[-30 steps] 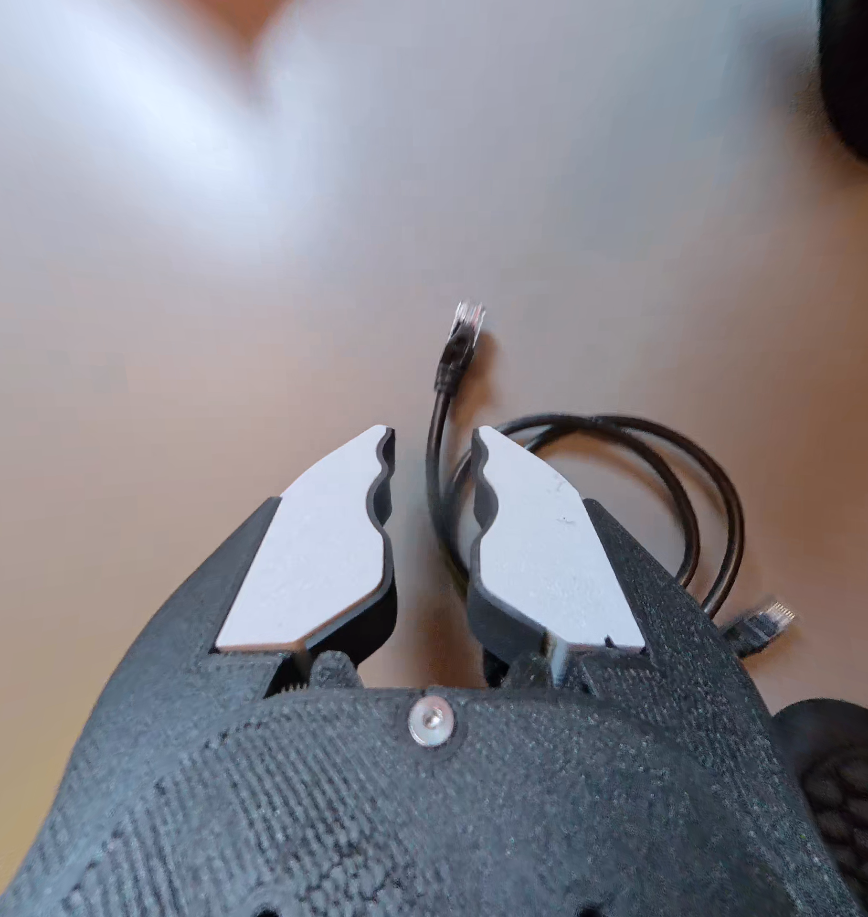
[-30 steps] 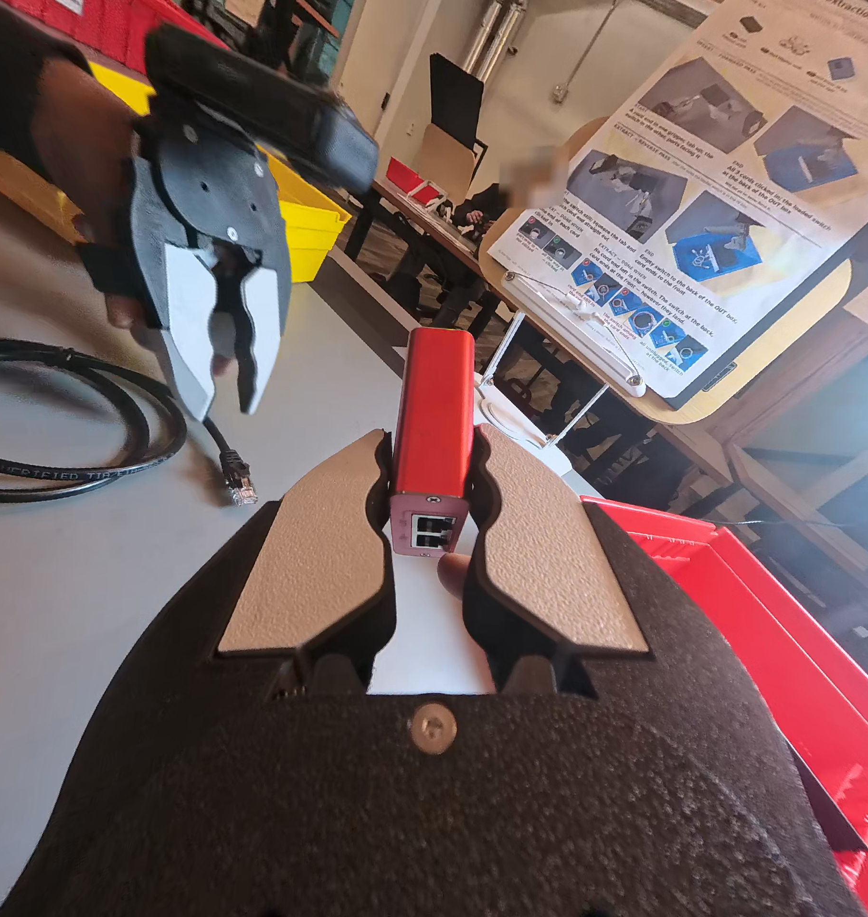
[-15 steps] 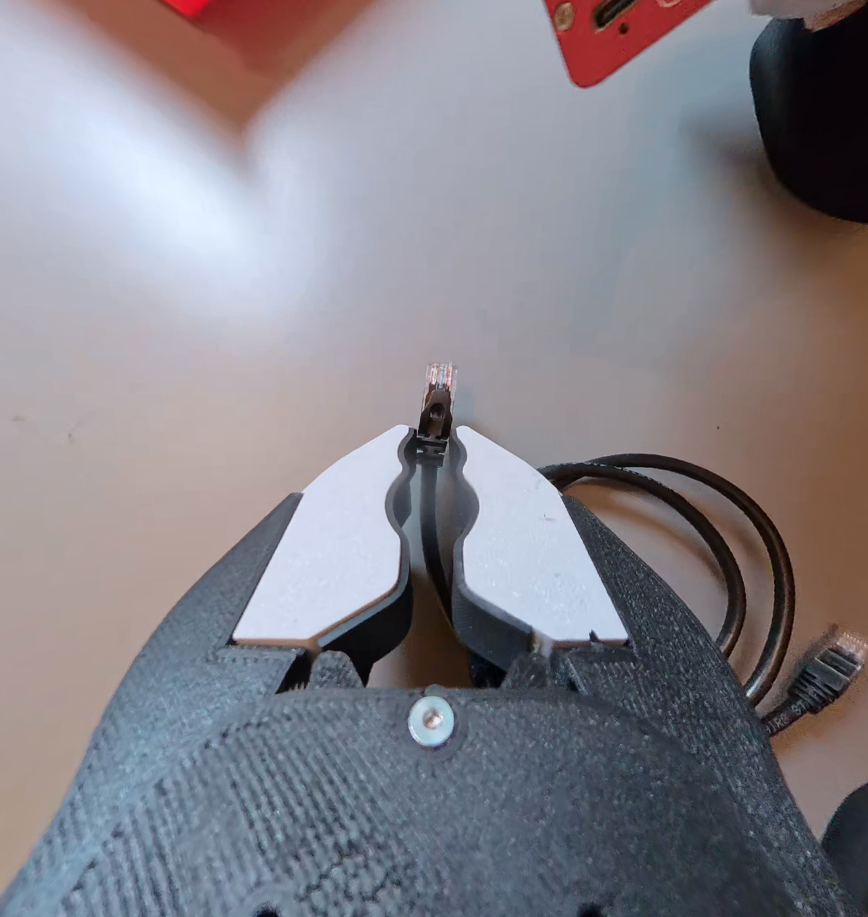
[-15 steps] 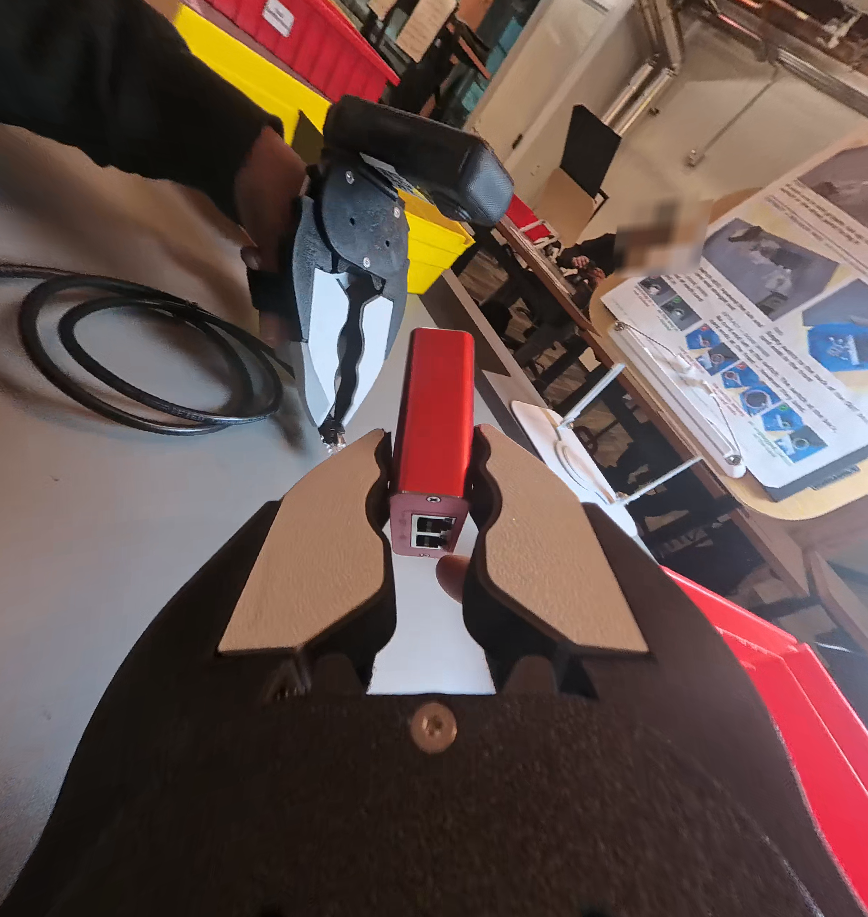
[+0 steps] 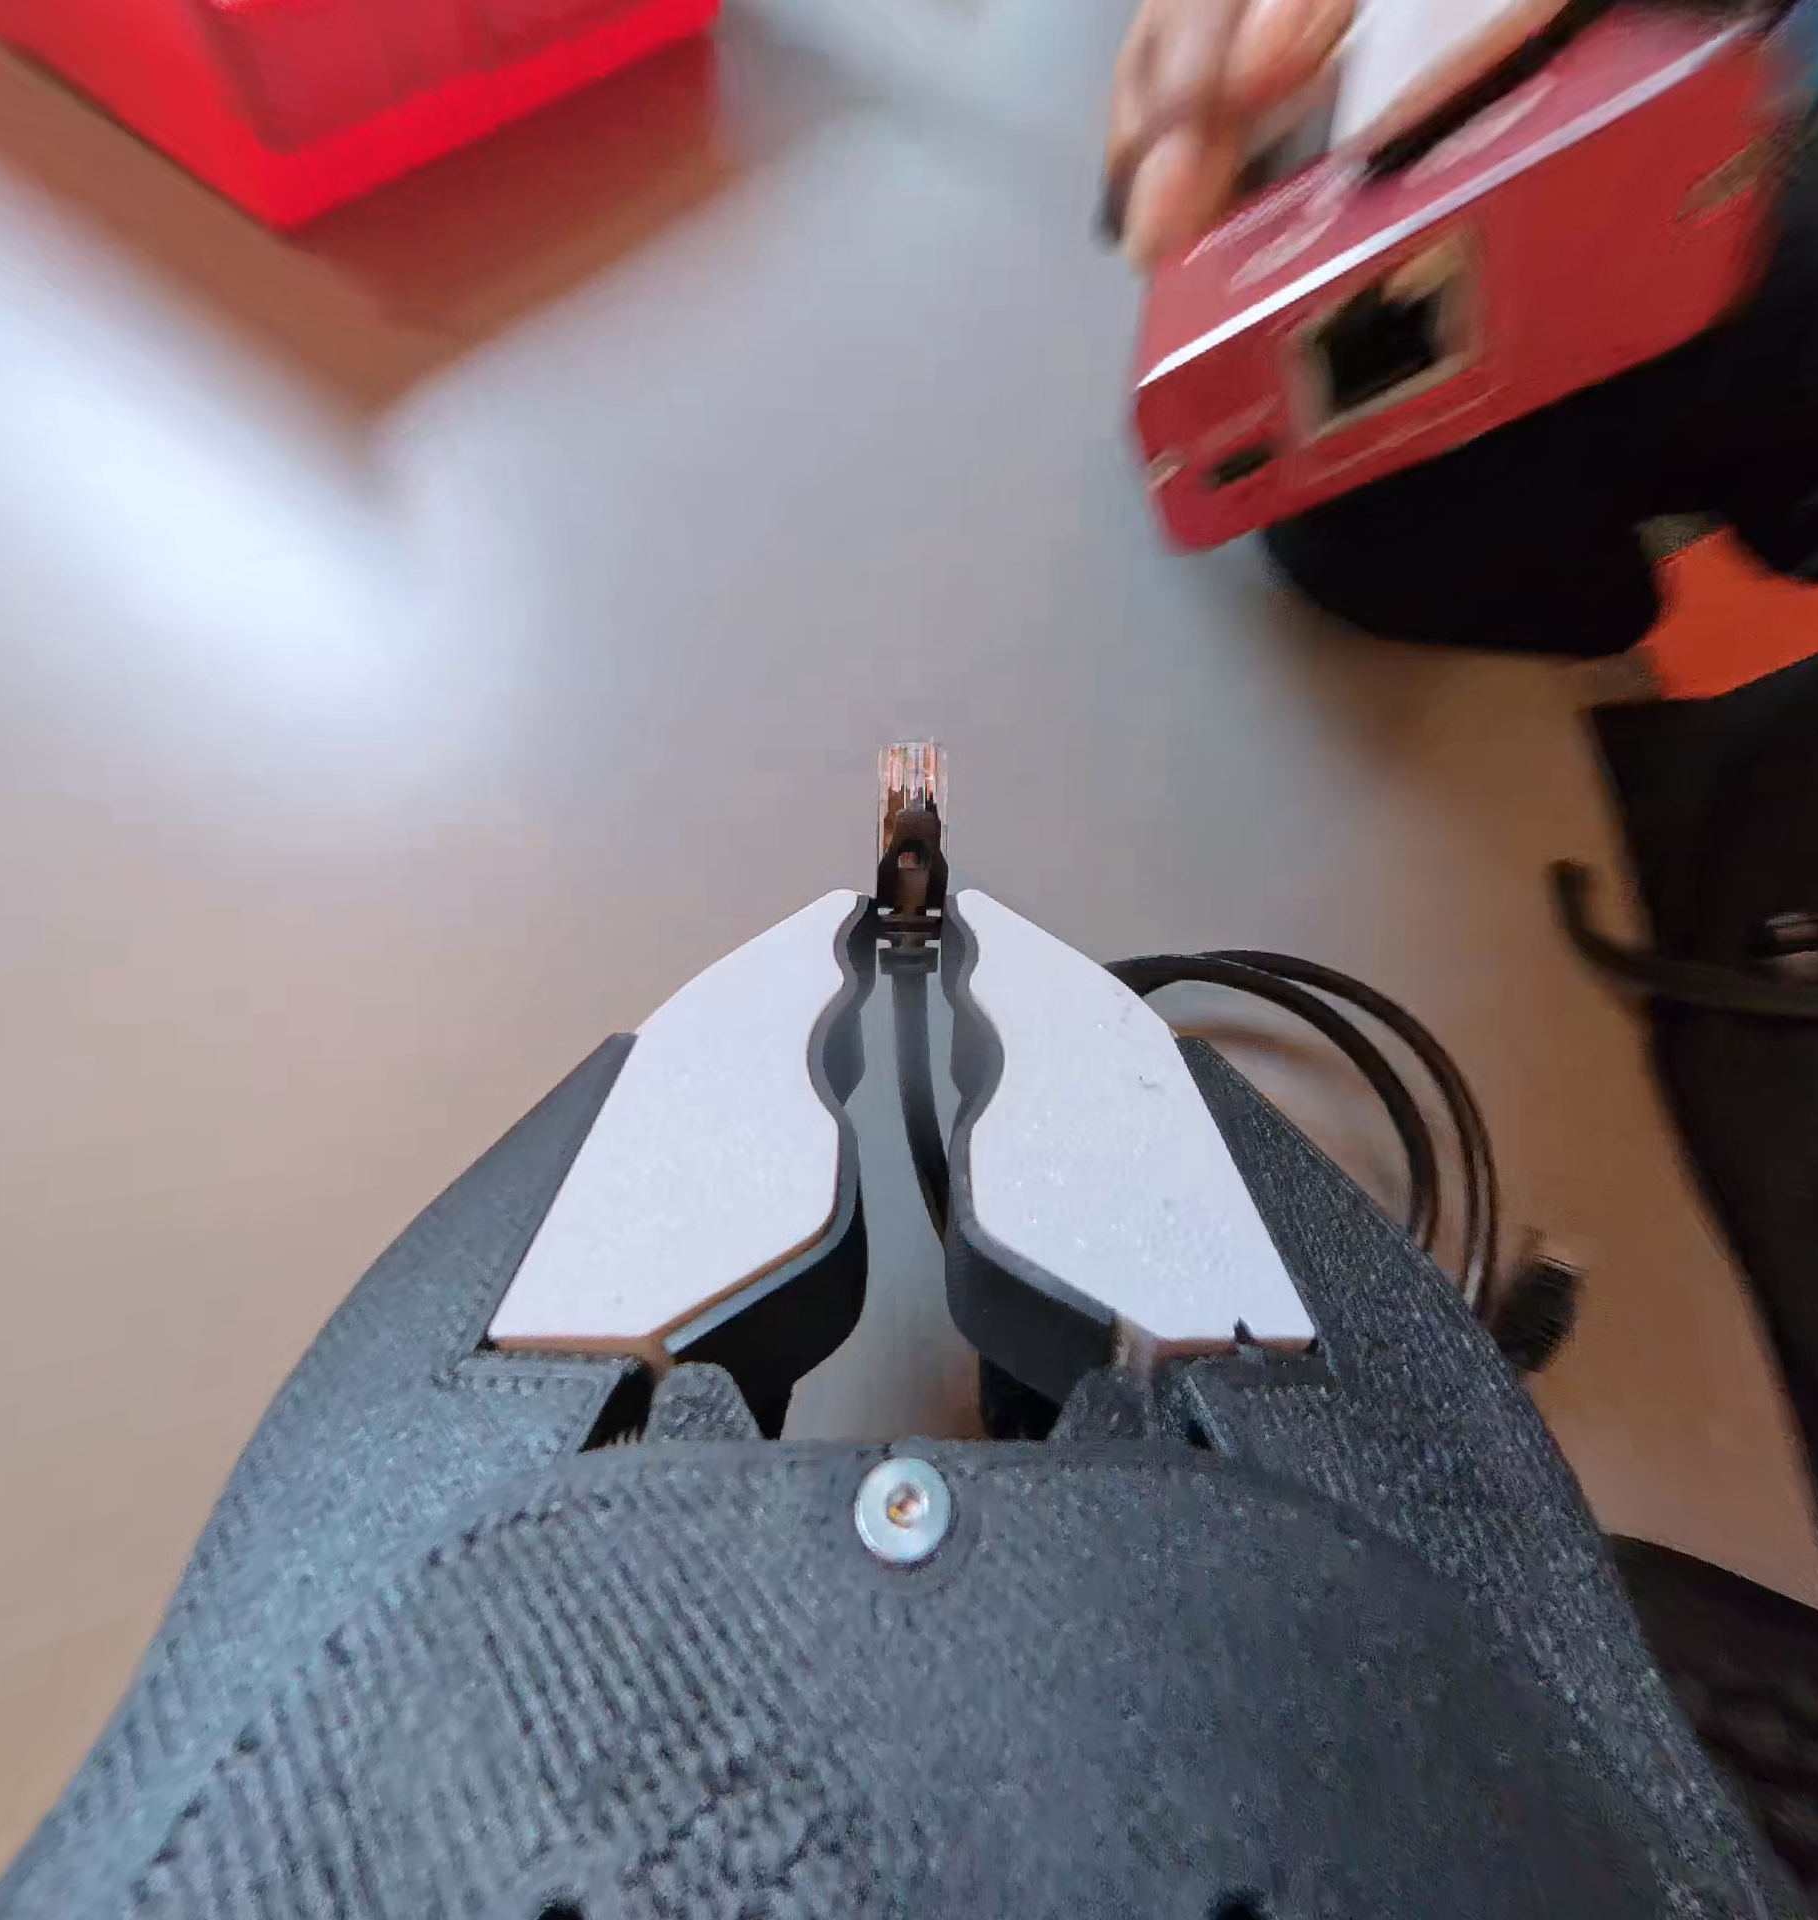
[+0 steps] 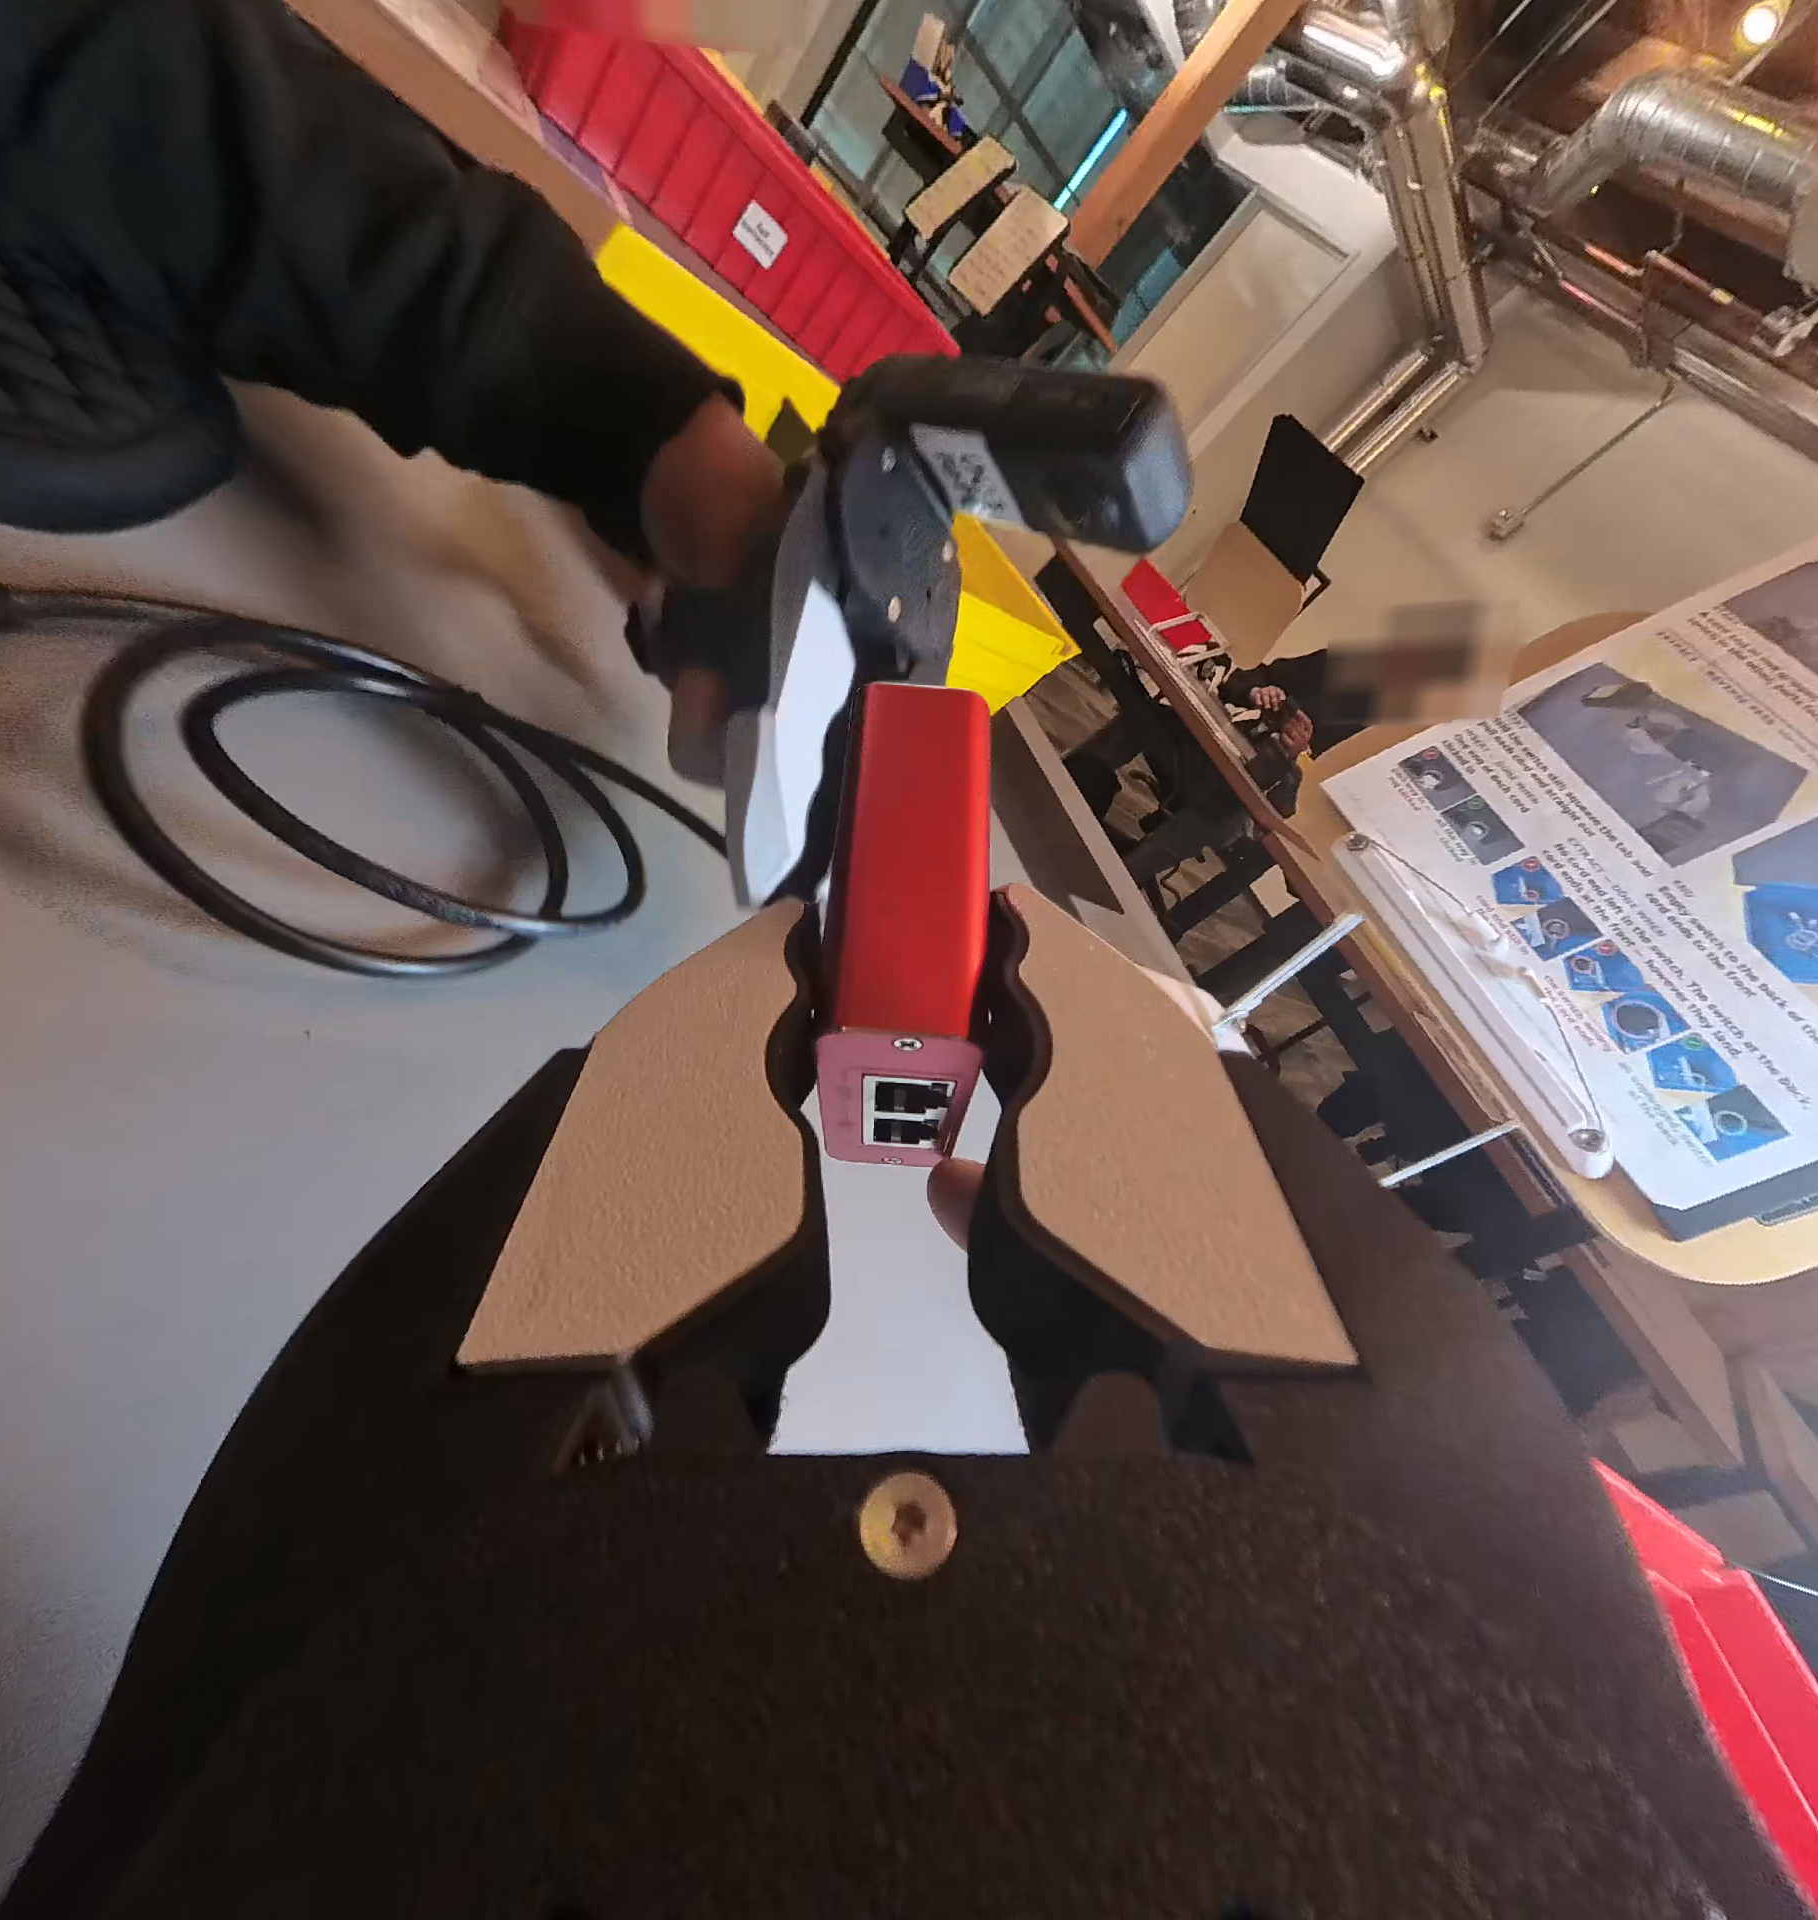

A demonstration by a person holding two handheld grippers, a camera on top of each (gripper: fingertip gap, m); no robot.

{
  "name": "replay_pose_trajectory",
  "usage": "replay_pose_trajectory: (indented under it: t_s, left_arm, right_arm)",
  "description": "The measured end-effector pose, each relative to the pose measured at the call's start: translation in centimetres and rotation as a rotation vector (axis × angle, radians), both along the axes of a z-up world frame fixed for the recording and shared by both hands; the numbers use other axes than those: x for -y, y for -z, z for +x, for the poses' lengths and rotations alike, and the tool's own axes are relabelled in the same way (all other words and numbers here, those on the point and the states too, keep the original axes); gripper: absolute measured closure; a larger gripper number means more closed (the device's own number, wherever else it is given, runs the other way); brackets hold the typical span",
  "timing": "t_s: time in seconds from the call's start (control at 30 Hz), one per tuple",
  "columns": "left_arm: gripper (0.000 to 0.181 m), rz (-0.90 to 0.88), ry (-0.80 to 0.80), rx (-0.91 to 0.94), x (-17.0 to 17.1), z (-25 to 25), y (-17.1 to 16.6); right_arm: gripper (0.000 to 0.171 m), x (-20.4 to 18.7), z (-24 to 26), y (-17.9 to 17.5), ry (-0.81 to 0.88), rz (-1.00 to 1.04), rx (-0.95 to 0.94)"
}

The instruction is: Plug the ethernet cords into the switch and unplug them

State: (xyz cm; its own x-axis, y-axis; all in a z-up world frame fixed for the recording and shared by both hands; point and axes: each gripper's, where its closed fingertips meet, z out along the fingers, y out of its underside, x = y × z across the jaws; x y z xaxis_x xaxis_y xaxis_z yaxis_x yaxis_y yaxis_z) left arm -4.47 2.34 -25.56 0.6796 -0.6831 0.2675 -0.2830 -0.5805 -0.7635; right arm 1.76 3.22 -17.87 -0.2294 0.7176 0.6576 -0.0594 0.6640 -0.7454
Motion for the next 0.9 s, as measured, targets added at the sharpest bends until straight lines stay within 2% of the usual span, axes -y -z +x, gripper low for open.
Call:
replay_pose_trajectory:
  t_s: [0.13,0.27,0.43,0.9]
  left_arm:
    - [0.169,-0.019,0.039,0.188,1.4,1.5,-2.9]
    - [0.169,-0.077,0.093,0.246,2.6,2.4,-3.3]
    - [0.169,-0.167,0.135,0.267,3.4,2.7,-2.2]
    - [0.170,-0.336,0.229,0.160,5.3,3.7,0.7]
  right_arm:
    - [0.143,0.3,-0.2,1.1,-0.014,0.048,0.032]
    - [0.143,1.1,-0.4,2.1,-0.040,0.115,0.071]
    - [0.142,1.5,-0.4,3.6,-0.053,0.195,0.126]
    - [0.142,3.3,0.2,6.5,-0.145,0.480,0.195]
